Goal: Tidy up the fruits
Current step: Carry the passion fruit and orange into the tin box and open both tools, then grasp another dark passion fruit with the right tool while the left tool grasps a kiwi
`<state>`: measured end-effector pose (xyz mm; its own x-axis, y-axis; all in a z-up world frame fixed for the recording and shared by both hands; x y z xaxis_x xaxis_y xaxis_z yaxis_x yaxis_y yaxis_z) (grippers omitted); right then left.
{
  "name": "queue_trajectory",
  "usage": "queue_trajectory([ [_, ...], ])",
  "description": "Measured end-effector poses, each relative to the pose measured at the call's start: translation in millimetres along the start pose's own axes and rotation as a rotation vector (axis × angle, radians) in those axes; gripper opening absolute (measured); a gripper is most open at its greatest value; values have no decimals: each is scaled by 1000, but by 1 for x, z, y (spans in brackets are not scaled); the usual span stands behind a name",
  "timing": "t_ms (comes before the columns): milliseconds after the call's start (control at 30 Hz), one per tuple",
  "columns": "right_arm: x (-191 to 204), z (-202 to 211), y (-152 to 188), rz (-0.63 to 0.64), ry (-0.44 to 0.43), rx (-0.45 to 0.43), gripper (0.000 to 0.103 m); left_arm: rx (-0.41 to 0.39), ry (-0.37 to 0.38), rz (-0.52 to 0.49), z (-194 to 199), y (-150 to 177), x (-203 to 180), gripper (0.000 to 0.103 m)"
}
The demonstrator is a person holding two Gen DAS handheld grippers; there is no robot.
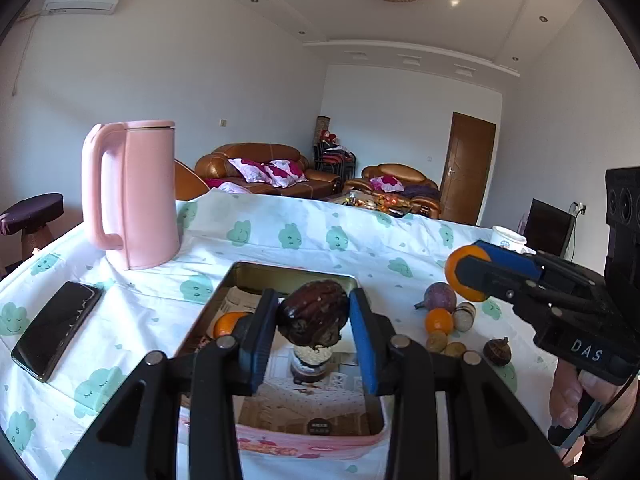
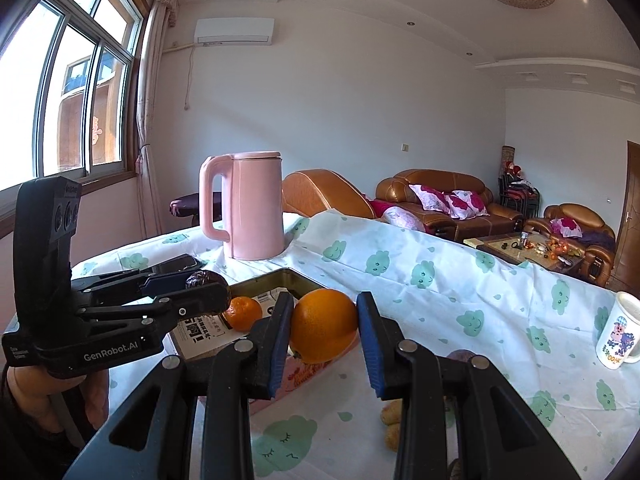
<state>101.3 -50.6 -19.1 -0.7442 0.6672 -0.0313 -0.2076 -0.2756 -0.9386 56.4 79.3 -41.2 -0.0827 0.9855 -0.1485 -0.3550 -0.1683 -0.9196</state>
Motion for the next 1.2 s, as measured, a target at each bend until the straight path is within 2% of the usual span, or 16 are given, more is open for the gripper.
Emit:
queue_trajectory([
  [233,26,-37,4,14,-55,58,35,35,-51,55,-9,7,35,38],
  [467,53,-60,22,41,-110,144,35,82,-62,72,-16,17,47,38],
  [700,61,-81,40,56,-112,281,35,136,-78,71,-25,27,52,38],
  [800,64,-88,47,50,-146,342,35,141,-83,71,-26,29,53,39],
  [867,63,-85,47,46,-130,333,37,132,-87,67,-24,27,52,49],
  [933,58,-78,46,30,-116,312,43,120,-95,62,-21,25,50,63],
  [1000,50,-65,45,24,-99,282,44,101,-95,56,-16,21,46,67],
  [1133,18,-24,50,5,-2,230,45,74,-65,33,-9,14,27,67],
  [1167,7,-13,52,-11,15,220,46,69,-51,25,-8,13,19,68],
  [1200,-5,-4,55,-29,39,216,51,66,-39,15,-7,12,11,74],
])
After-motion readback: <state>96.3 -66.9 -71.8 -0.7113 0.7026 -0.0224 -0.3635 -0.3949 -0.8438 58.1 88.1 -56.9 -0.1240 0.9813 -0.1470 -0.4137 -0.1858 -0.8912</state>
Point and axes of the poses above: each gripper's, at about its wrist camera, not at the fingertips, and z roughly against the way its jaws point, x to its left, y to its underside, the point moved 5 cm from there along -z, roughly the way its jaws point, and after that the axes turned 1 degree about -y, right-handed, at the moved point
